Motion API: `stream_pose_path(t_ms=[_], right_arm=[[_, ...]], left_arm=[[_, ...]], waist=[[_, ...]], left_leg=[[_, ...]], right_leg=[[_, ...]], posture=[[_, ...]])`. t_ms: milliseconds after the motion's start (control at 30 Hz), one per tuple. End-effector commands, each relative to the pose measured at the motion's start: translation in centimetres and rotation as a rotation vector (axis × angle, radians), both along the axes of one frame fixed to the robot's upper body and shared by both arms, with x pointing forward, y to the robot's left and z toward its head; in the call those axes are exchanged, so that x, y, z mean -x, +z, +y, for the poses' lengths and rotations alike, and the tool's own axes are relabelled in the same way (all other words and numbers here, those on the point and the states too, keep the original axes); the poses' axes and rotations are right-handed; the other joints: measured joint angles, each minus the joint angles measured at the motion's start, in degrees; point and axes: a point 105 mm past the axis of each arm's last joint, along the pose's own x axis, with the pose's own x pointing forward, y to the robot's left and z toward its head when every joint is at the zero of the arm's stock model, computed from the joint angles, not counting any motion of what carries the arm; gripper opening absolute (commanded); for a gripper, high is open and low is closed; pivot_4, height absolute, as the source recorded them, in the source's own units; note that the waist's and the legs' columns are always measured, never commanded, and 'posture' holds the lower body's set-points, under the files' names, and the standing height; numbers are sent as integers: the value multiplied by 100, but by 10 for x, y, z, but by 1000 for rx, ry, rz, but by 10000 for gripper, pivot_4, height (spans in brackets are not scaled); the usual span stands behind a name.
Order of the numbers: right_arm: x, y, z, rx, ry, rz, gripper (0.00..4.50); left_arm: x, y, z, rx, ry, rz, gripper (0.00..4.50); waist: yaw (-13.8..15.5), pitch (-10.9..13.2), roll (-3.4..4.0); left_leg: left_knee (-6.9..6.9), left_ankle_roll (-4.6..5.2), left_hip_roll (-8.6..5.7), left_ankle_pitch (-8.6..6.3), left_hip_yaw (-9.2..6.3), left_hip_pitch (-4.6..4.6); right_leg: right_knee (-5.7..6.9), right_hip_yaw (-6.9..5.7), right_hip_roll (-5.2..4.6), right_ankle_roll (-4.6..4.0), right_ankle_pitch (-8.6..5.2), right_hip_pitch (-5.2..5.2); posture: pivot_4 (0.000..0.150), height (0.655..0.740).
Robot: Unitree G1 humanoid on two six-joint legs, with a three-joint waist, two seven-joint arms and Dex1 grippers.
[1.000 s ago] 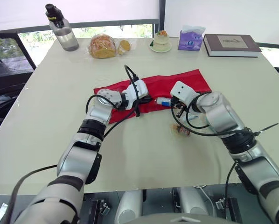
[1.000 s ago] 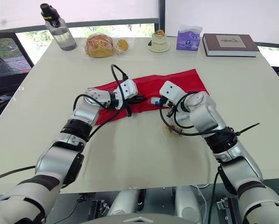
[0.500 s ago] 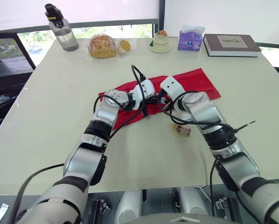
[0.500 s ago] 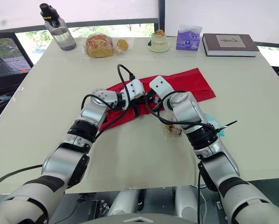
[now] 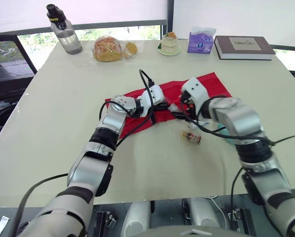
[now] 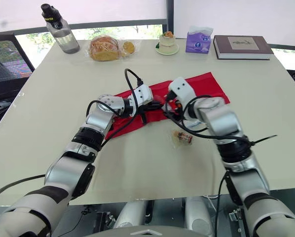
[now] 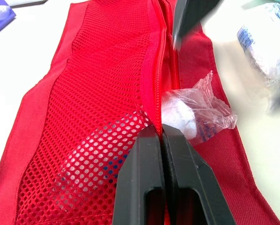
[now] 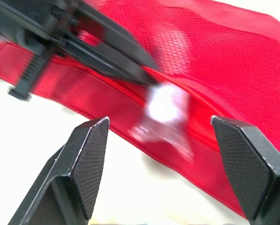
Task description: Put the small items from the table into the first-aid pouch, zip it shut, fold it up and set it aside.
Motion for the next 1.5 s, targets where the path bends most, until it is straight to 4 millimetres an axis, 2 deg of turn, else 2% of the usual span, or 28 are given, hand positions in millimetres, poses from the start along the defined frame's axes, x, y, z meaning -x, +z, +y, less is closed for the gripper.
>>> stream_pose_path(t_ms=[33, 67, 100, 133, 167, 200, 267, 700, 1100, 1333, 1500], right_arm=[[2, 5, -2, 24, 78, -73, 28710], [2, 3, -3, 43, 95, -83, 22474], [2, 1, -4, 53, 106, -91, 18979], [1, -2, -3, 59, 111, -96, 17542], [0, -4, -2, 62, 115, -102, 10524], [-1, -7, 0, 66, 120, -107, 8105], [-3, -10, 5, 70, 130, -115, 341], [-26, -23, 39, 118, 165, -196, 341], [-44, -10, 76, 51, 175, -315, 341], [-49, -9, 74, 41, 163, -349, 341], [-35, -3, 60, -11, 219, -355, 341]], left_arm=[[1, 6, -2, 12, -16, -16, 0], [1, 6, -3, 12, -17, -15, 0], [1, 5, -3, 11, -19, -13, 0], [2, 5, -3, 10, -22, -11, 0], [2, 5, -3, 9, -25, -10, 0], [2, 5, -4, 9, -28, -9, 0], [3, 5, -4, 7, -32, -9, 0], [7, 9, -9, 6, -59, -17, 0], [11, 6, -15, 11, -77, -10, 0], [11, 5, -11, 14, -62, -9, 0], [4, 7, -1, 14, -14, -32, 0]], waist=[[-8, 0, 0], [-13, 0, 0], [-17, 0, 0], [-20, 0, 0], [-21, 0, 0], [-19, 0, 0], [-13, 0, 0], [-8, 0, 0], [-30, 0, 0], [-15, 0, 0], [-1, 0, 0]], left_leg=[[-1, 0, 0, 0, 0, 0], [-2, 0, 0, 0, 1, 1], [-3, 0, 1, 0, 1, 1], [-4, 0, 1, 0, 2, 2], [-5, 0, 2, 0, 2, 2], [-5, 0, 2, 0, 2, 2], [-5, 0, 2, 0, 2, 2], [-6, 0, 2, 0, 2, 2], [-7, -1, 2, 0, 4, 6], [-15, -1, 2, 1, 4, 5], [-14, -1, 2, 1, 3, 3]], right_leg=[[0, 0, 0, 0, 0, 0], [0, 0, 0, 0, 0, 0], [0, 1, 0, 0, 0, 0], [0, 2, 1, 0, 0, -1], [0, 2, 1, 0, 0, -1], [0, 2, 1, 0, 0, -1], [0, 2, 1, 0, 0, -1], [-2, 2, 1, 0, 0, -2], [1, 5, 3, -1, 0, -2], [-1, 5, 3, -1, 1, -5], [-1, 5, 3, -2, 1, -6]], posture=[[1500, 7400], [1500, 7400], [1500, 7400], [1500, 7400], [1500, 7400], [1500, 7400], [1500, 7400], [1500, 7400], [1500, 7400], [1500, 7400], [1500, 7400]])
